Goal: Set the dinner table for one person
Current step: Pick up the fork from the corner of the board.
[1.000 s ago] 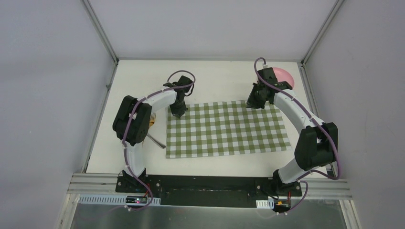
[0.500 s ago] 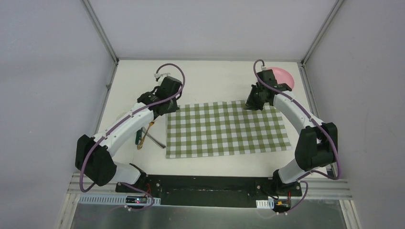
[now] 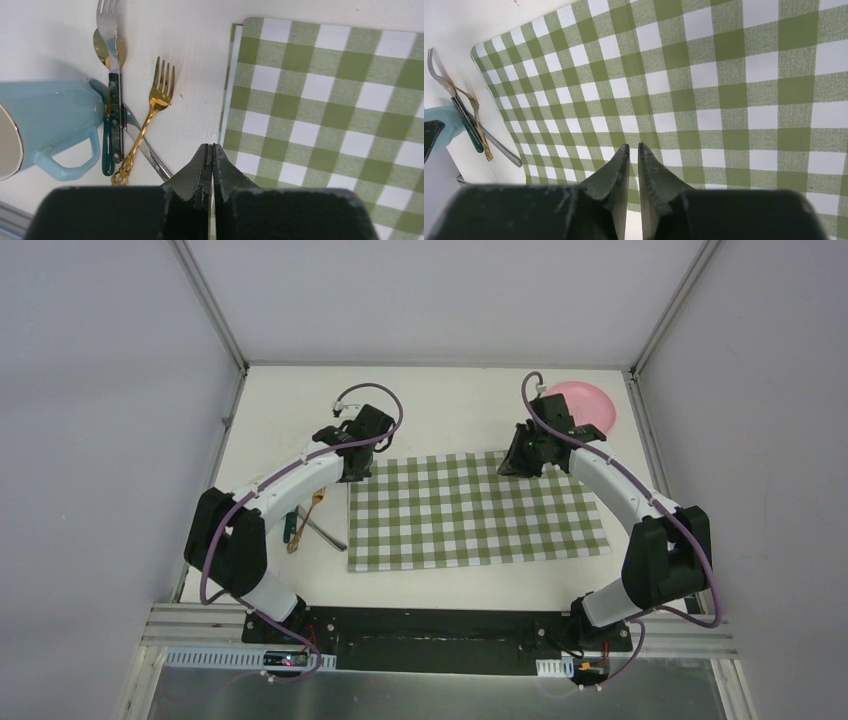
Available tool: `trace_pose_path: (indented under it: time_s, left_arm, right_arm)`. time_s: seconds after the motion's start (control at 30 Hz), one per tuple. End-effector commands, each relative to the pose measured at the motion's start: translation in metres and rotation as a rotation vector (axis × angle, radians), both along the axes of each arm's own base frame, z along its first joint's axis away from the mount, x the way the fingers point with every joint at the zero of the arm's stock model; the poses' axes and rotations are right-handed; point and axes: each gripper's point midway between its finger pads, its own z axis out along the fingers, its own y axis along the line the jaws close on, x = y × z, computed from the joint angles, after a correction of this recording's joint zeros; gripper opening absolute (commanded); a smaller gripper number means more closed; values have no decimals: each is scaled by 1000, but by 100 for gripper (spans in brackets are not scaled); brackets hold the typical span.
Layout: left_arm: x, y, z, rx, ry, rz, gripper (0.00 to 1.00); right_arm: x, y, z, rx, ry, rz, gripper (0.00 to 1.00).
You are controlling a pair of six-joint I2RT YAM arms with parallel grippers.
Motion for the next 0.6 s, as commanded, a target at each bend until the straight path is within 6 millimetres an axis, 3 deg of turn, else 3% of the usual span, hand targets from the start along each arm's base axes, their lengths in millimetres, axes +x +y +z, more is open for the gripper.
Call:
trace_pose_path:
  time_s: [0.0,0.23,0.57]
  left_arm:
    - [13,20,5,95,-8,65,0]
    - [26,28,-11,132,36,79,0]
    - [32,50,-44,132,102,131,17]
  right_arm:
    - [-1,6,19,35,-73,17,15]
    - [-8,9,15,29,-68,28,15]
    - [-8,11,15,27,-71,46,15]
